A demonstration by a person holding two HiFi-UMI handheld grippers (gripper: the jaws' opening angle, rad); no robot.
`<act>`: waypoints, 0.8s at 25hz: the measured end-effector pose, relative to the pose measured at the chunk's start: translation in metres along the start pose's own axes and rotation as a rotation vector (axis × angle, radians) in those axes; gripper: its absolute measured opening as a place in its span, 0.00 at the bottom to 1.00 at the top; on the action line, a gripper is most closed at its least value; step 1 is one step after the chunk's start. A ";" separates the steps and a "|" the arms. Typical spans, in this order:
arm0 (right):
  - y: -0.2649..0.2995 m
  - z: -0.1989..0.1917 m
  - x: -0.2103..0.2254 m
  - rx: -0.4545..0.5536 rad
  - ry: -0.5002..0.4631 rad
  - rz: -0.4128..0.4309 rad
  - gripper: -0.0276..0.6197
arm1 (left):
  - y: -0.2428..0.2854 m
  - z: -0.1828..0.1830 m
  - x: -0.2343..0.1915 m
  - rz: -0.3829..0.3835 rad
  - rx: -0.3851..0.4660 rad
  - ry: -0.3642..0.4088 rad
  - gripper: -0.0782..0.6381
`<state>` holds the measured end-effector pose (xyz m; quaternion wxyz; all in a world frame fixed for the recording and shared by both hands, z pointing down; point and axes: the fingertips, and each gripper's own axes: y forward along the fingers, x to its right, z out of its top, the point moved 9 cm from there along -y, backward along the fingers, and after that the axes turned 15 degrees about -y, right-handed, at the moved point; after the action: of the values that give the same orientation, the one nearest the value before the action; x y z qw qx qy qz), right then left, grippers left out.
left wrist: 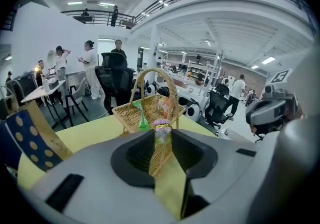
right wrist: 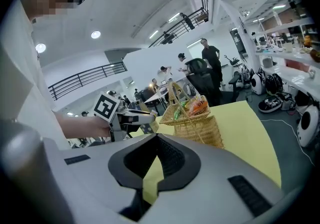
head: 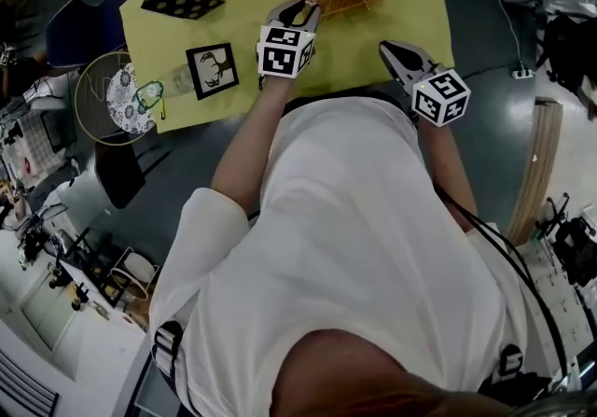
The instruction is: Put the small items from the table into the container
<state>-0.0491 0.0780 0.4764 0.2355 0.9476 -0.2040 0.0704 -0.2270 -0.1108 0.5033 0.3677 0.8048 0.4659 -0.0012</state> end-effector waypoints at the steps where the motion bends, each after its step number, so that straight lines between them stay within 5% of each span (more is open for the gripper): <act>1: 0.001 0.001 -0.001 0.001 0.000 -0.009 0.07 | 0.003 0.005 -0.003 -0.005 0.008 0.003 0.27; 7: -0.004 0.012 0.000 0.001 -0.011 -0.064 0.07 | 0.025 0.028 -0.017 -0.016 0.111 0.066 0.27; 12: -0.017 0.014 0.004 -0.015 -0.002 -0.112 0.07 | 0.051 0.028 -0.023 0.003 0.094 0.140 0.27; 20: -0.025 0.012 0.008 -0.041 0.007 -0.137 0.07 | 0.068 0.025 -0.024 0.026 0.062 0.122 0.27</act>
<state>-0.0311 0.0899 0.4569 0.2596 0.9541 -0.1394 0.0531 -0.1809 -0.1635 0.5340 0.3136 0.8204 0.4766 0.0384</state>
